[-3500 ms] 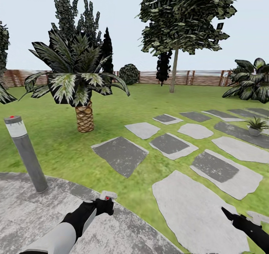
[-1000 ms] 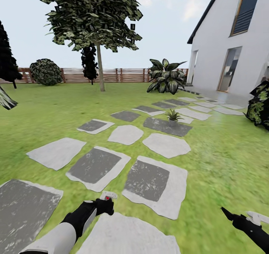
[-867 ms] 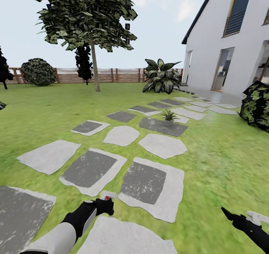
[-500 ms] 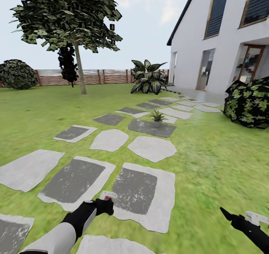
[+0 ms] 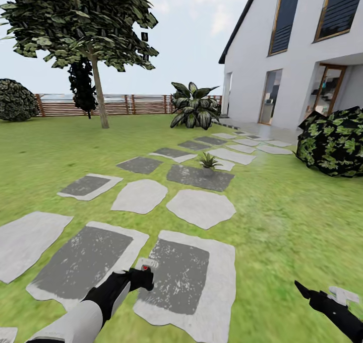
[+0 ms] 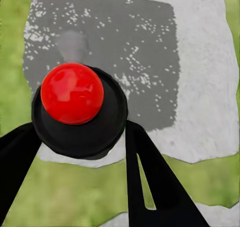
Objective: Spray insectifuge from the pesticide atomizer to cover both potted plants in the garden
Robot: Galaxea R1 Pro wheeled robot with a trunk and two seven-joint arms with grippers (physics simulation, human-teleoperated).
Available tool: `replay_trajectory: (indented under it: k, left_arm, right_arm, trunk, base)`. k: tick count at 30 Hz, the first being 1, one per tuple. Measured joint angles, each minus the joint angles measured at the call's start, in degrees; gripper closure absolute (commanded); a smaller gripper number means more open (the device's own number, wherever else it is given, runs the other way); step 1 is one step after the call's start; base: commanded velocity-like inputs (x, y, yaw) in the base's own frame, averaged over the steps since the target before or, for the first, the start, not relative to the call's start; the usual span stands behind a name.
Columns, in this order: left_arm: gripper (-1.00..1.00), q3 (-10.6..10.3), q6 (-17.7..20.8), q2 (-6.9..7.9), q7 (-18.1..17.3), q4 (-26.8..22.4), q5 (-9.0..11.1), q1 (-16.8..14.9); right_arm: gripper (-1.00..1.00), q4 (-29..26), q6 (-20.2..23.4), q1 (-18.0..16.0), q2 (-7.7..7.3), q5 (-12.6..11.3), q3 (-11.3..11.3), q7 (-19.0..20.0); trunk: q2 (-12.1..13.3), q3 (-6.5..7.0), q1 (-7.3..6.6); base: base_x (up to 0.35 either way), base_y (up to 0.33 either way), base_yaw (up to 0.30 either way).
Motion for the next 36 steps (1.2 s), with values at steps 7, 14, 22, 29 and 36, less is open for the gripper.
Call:
replay_trajectory:
  k: [7, 14, 22, 29, 36]
  left_arm:
    - [1.0, 0.0, 0.0, -0.01, 0.0, 0.0, 0.0, 0.0]
    - [1.0, 0.0, 0.0, -0.01, 0.0, 0.0, 0.0, 0.0]
    - [1.0, 0.0, 0.0, 0.0, 0.0, 0.0, 0.0, 0.0]
    - [1.0, 0.0, 0.0, 0.0, 0.0, 0.0, 0.0, 0.0]
    - [1.0, 0.0, 0.0, 0.0, 0.0, 0.0, 0.0, 0.0]
  right_arm:
    - [-1.0, 1.2, 0.0, 0.0, -0.03, -0.2, 0.0, 0.0]
    - [-1.0, 1.4, 0.0, 0.0, -0.03, -0.1, 0.0, 0.0]
    - [-1.0, 1.4, 0.0, 0.0, -0.03, -0.3, -0.1, 0.0]
    - [-1.0, 1.4, 0.0, 0.0, -0.1, -0.4, -0.1, 0.2]
    - [-1.0, 1.4, 0.0, 0.0, -0.12, -0.3, -0.1, 0.2]
  trunk:
    - [0.0, 0.0, 0.0]
    - [0.0, 0.0, 0.0]
    - [0.0, 0.0, 0.0]
    - [0.0, 0.0, 0.0]
    - [0.0, 0.0, 0.0]
  base:
    - [0.334, 0.0, -0.092]
    - [0.334, 0.0, -0.249]
    - [0.334, 0.0, -0.025]
    - [0.334, 0.0, 0.0]
    - [0.334, 0.0, 0.0]
